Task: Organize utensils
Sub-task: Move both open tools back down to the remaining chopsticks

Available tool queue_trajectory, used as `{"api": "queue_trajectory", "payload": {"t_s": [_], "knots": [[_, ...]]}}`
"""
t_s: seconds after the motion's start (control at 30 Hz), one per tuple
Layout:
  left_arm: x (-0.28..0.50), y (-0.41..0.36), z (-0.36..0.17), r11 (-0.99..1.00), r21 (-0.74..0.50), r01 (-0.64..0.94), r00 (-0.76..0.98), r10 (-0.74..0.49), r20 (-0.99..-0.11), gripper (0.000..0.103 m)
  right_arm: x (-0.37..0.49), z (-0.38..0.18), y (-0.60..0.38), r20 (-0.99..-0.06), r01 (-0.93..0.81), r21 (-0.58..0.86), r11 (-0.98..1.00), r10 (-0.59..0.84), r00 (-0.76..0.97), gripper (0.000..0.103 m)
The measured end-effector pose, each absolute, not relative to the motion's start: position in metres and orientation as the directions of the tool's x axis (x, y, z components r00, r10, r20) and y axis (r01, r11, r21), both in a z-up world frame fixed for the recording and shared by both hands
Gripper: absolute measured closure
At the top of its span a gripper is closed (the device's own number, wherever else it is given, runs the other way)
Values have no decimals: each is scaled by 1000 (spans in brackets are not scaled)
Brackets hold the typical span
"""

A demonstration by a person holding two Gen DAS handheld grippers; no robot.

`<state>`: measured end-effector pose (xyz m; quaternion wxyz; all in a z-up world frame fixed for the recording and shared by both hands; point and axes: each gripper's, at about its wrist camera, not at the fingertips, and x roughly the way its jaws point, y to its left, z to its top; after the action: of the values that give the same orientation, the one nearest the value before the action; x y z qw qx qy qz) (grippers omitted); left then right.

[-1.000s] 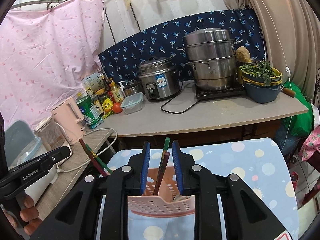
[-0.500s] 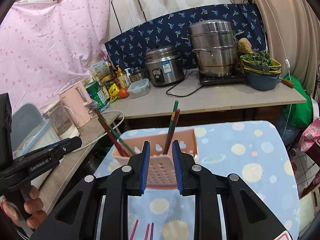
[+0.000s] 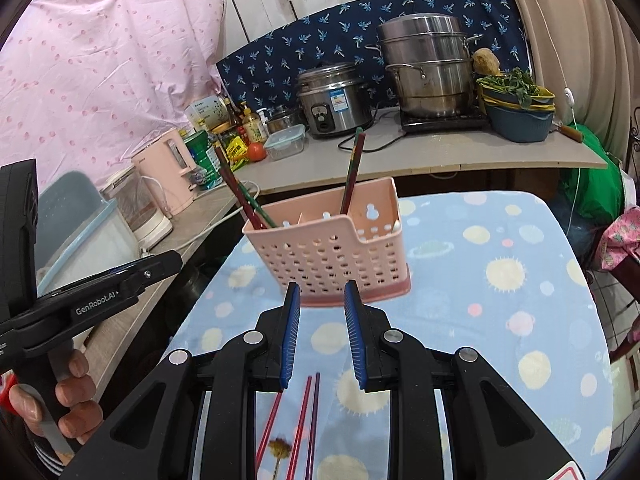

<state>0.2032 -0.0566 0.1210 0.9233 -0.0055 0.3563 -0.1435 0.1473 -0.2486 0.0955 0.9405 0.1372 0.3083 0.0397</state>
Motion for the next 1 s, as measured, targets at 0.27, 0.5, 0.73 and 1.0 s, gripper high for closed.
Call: {"api": "queue_trajectory", "payload": {"t_s": [0.27, 0.5, 0.73, 1.0], "knots": [[179, -53, 98, 960, -101, 260, 683, -257, -684, 68, 119, 76, -241, -602, 16, 269, 963, 155, 783, 80], [151, -46, 62, 961, -95, 261, 634, -244, -734, 68, 91, 46, -231, -656, 22, 262, 965, 161, 738, 80], [130, -41, 30, 959, -90, 268, 587, -237, -774, 68, 68, 18, -221, -698, 24, 247, 969, 161, 698, 80], [111, -36, 8, 958, -106, 265, 549, -241, -800, 68, 48, -8, -209, -739, 22, 247, 969, 174, 651, 80]]}}
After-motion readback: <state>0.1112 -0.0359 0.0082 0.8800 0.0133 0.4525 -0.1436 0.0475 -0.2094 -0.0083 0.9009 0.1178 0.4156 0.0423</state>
